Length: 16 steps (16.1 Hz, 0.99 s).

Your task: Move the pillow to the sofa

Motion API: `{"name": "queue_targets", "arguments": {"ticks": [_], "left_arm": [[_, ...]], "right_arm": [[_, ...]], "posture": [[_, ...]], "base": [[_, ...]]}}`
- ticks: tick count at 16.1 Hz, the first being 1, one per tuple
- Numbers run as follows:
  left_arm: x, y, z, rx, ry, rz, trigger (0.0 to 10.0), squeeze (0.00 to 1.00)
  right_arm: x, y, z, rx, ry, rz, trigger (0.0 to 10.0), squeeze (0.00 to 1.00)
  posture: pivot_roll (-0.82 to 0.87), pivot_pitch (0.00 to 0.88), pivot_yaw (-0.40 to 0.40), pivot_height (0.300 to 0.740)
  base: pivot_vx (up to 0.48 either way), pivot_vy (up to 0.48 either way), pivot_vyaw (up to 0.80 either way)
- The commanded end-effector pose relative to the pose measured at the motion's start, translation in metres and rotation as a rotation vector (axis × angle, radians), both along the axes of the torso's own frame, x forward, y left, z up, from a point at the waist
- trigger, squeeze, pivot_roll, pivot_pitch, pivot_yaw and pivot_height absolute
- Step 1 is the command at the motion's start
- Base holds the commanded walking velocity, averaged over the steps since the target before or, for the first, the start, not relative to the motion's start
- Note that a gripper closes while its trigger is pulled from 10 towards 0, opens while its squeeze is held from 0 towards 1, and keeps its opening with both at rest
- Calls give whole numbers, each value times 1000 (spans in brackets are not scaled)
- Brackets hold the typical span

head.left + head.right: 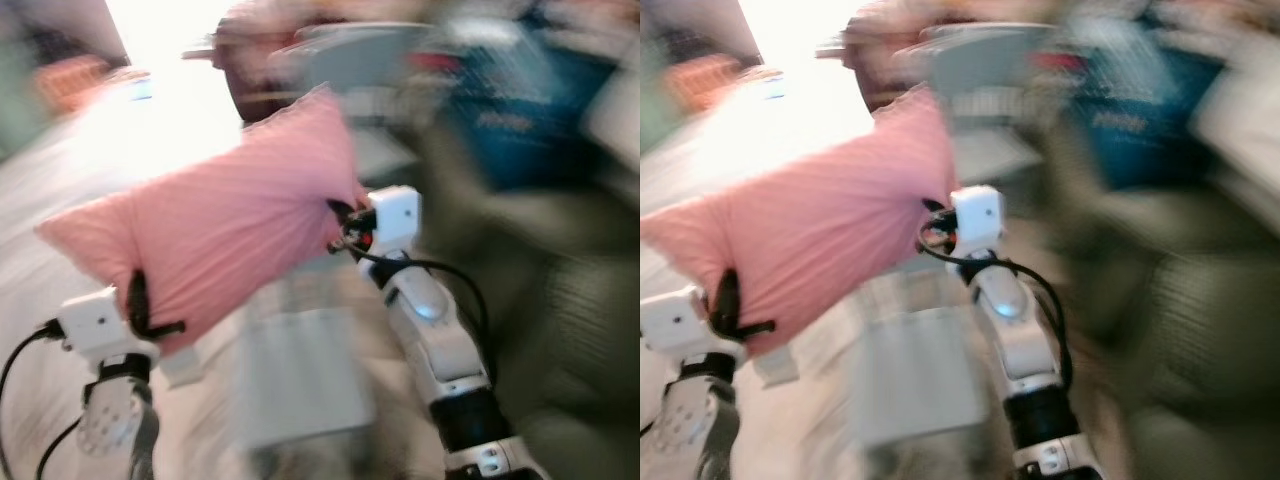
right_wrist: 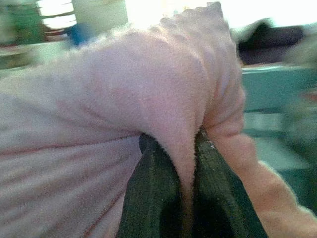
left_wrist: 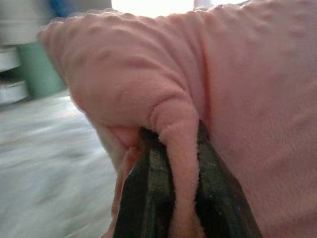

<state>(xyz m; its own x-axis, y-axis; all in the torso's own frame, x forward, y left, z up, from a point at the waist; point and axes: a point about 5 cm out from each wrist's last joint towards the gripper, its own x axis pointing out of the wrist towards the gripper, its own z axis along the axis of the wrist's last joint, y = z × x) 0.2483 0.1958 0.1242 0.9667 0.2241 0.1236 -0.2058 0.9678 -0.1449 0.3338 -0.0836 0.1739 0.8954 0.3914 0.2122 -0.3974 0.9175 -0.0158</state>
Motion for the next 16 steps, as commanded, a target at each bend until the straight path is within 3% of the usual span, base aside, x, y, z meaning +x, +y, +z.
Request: {"name": "queue_targets", "arguments": {"ticks": [1,16], "left_arm": [[-3,-2,-2,3,11,-6,0,0],[-4,1,-11,-9,66,27,0,0]], "right_arm": [[2,-17,1,30,0,-70,0,0],[3,-16,1,36,3,-64,0,0]], "posture": [[-161,10,57,740],[-157,5,57,740]], "base": [[0,0,0],[0,0,0]]}}
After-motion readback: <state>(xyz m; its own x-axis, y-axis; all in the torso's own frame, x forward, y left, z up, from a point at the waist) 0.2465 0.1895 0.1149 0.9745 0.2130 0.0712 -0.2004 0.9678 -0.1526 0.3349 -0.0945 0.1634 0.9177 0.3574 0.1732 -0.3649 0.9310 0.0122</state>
